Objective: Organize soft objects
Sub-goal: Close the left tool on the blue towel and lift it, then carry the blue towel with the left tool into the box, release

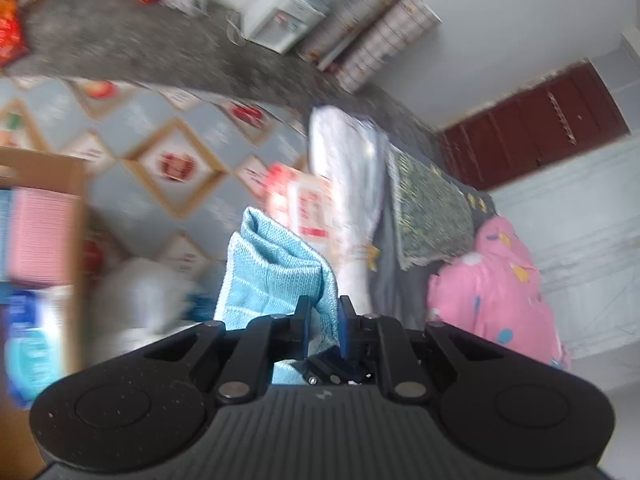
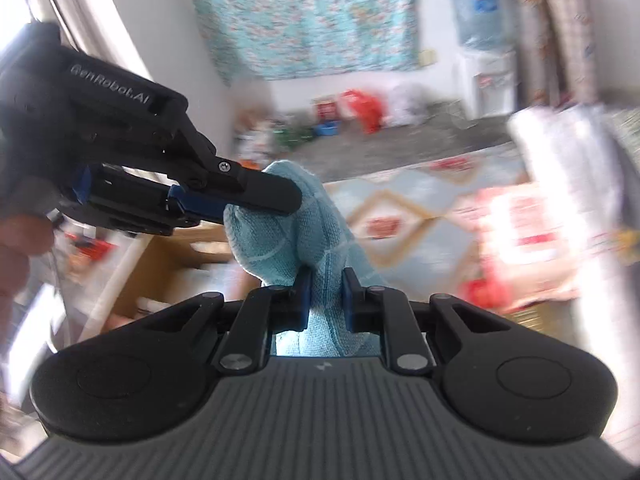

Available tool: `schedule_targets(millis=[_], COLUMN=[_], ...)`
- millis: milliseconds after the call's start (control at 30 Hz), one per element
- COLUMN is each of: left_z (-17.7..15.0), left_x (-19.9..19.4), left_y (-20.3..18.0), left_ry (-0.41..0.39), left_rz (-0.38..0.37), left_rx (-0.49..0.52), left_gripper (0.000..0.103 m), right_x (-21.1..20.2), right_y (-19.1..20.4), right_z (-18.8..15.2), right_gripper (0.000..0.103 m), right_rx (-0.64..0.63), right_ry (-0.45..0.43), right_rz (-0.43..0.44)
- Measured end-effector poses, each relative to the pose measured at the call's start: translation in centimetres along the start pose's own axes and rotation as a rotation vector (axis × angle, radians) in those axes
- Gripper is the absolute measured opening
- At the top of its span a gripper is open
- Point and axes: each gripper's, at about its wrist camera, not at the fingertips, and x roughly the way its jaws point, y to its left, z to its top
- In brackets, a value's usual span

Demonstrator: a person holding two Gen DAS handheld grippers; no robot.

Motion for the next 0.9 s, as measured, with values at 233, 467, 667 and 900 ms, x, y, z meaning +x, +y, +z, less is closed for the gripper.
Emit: schedule_targets(millis=[233,467,667,900], left_z=[-0.5,-1.4,-1.9,-1.0], left_x=[-8.7,-9.4,-5.8,-2.6], left_y=[7.4,17.1,23.7,26.5], left_ry=[-0.033,0.021,0.107,0.145], left_rz=[0.186,0.299,0.335,0.323], left_rx=[-0.088,-0.185,-0.213,-0.182], left_gripper=[0.014,0.015,0.015,0.015], right_x=[6.0,13.8,18.0,20.6], right_y=[9.2,14.6,16.0,15.9], right_z=[-2.2,-8.0,-11.9,-11.8], right_gripper=[0.014,0.015,0.015,0.015], right_rx=[0.23,0.405,0.387,0.307], right_ry=[0.146,0.309,0.391,0.415], right_rz=[0.265,0.269,0.114,-0.039])
